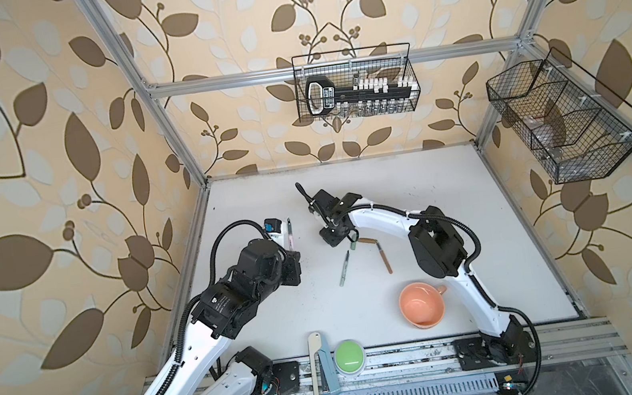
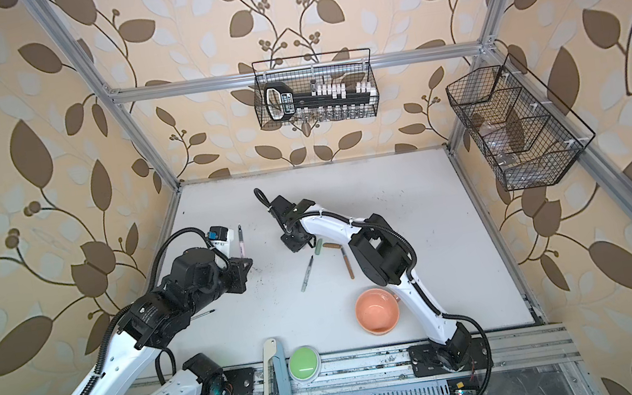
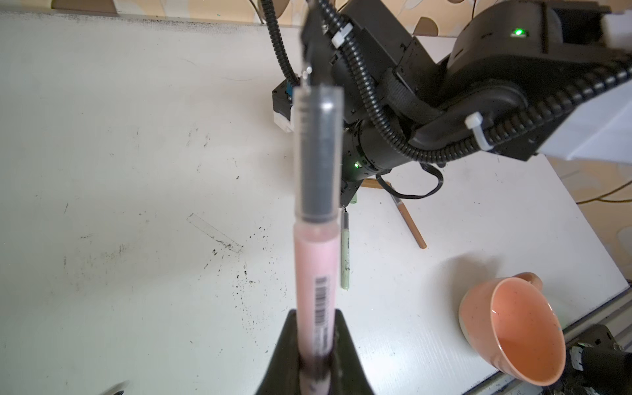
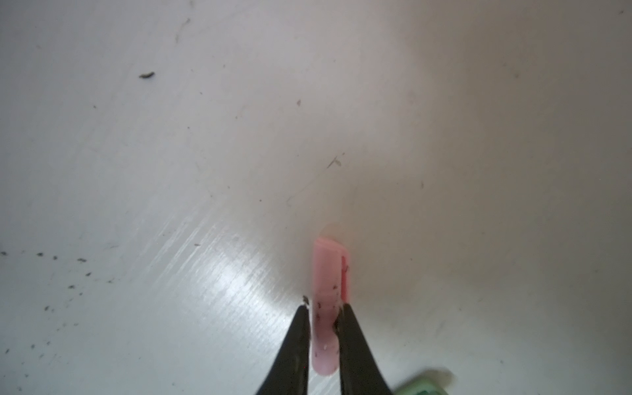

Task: Insert the pens into the pen caps
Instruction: 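Close the right gripper on the pink cap and lift it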

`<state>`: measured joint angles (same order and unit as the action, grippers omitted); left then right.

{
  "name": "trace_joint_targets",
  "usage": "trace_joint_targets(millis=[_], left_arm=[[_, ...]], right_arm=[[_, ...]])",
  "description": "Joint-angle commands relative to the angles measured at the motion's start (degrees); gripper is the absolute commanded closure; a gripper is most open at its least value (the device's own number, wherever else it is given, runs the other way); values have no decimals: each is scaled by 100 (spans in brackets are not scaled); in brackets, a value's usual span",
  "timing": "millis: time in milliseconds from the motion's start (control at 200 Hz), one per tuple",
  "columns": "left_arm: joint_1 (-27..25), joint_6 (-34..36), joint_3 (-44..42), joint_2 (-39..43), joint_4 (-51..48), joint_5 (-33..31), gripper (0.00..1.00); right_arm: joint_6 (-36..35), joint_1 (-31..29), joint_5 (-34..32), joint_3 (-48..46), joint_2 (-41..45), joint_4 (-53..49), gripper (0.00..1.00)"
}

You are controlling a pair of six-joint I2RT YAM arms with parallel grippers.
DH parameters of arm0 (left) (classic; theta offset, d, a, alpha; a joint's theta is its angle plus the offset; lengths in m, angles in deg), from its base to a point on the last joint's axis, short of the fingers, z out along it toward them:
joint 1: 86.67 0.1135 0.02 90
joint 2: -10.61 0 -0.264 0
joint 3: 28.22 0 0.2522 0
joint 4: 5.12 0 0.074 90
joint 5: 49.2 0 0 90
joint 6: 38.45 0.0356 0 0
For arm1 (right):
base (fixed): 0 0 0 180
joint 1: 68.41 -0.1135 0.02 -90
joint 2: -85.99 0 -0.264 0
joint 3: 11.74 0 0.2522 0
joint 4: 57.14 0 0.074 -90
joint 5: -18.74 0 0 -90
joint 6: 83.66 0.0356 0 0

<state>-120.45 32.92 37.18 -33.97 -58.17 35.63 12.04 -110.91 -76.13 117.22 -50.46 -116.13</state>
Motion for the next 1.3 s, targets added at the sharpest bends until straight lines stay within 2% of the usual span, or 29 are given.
trace_joint_targets(millis=[0,110,655,805,1075,1295], left_arm=[[-18,-94,-6,59,66,-91,93],[-22,-88,-18,71,79,-72,93],[-15,-90,-1,20,70,14,94],[-19,-95,-13,24,79,-6,94],[-22,-105,-22,-22,79,7,94],[-23,-189,-334,-40,557,484,94]], right_arm=[[-113,59,401,-54,-104,64,82],[-110,186,763,-133,-89,137,83],[-480,218,596,143,-357,-152,77],[-469,234,682,123,-297,-107,82],[-432,248,725,79,-33,-73,84],[-342,336,1003,-318,466,66,86]])
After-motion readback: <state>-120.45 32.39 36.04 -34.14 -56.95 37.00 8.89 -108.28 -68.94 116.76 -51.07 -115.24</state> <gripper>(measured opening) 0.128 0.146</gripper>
